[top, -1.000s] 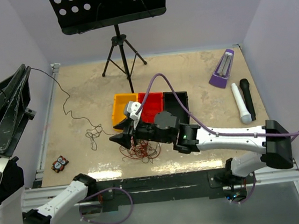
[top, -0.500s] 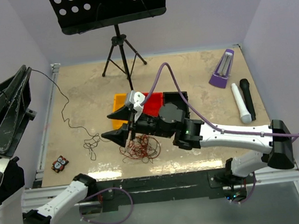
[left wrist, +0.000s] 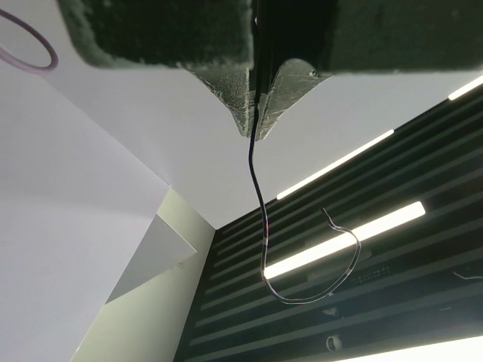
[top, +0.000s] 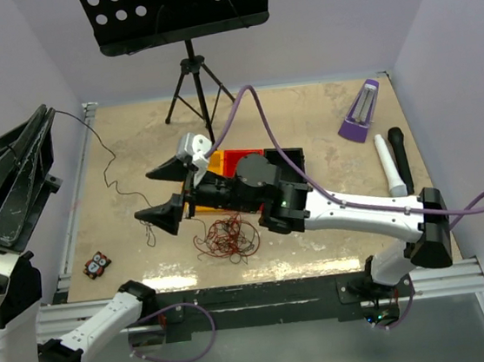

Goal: Untangle the cables
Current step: Place the cable in the bin.

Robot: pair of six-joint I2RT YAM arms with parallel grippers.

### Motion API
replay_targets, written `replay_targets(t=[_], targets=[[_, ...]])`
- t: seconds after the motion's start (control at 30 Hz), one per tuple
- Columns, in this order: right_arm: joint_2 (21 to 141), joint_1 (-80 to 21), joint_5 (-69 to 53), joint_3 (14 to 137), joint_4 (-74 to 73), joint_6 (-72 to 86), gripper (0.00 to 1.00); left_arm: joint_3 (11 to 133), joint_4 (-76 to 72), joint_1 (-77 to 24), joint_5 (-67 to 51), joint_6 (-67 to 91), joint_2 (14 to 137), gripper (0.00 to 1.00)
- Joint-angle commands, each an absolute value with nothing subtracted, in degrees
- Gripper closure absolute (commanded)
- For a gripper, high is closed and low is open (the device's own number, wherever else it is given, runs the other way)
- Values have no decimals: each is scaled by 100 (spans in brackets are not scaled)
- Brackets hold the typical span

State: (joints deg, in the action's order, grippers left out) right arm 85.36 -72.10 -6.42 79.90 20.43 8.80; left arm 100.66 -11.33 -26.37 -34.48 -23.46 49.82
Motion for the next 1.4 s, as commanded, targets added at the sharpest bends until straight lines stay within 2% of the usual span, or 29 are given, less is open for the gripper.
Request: replay_targets(t=[0.0,0.1,0.17,0.27,0.37,0.5,0.67,0.7,0.73,0.8,0.83,1.1,1.37], targets=[[8885,-7251,-423,8577,1968,756,9,10037,-1345,-2619,-3524,-2206,4983,100],[9166,-7251,-308,8928,1864,747,12,10020,-1336,-2619,-3542,-2171,4975,100],[9342,-7251,-369,9201,1706,747,22,10002,-1345,-2619,-3542,-2171,4966,100],[9404,-7251,-527,9273,1696,738,52,9967,-1380,-2619,-3533,-2136,4948,100],[9247,-7260,-440,9106,1731,730,98,9818,-1424,-2619,-3507,-2092,4905,100],[8817,-7251,-150,8833,1600,642,100,9502,-1389,-2619,-3288,-1943,4782,88],[8131,-7251,605,8622,1205,396,100,8466,-1169,-2619,-2831,-1644,4387,59],[7991,-7251,728,8596,1117,369,100,8142,-1152,-2619,-2778,-1574,4273,50],[7754,-7251,1017,8526,951,326,100,7608,-1090,-2619,-2647,-1434,4037,22],[7533,-7251,1273,8438,818,290,100,7148,-950,-2619,-2567,-1336,3877,4],[7437,-7251,1440,8394,774,255,100,6972,-897,-2619,-2549,-1310,3789,0],[7084,-7242,2450,8490,405,36,100,5802,-431,-2619,-2698,-1292,3270,0],[7040,-7242,3296,9201,290,-606,100,4835,622,-2619,-3997,-1810,2935,0]])
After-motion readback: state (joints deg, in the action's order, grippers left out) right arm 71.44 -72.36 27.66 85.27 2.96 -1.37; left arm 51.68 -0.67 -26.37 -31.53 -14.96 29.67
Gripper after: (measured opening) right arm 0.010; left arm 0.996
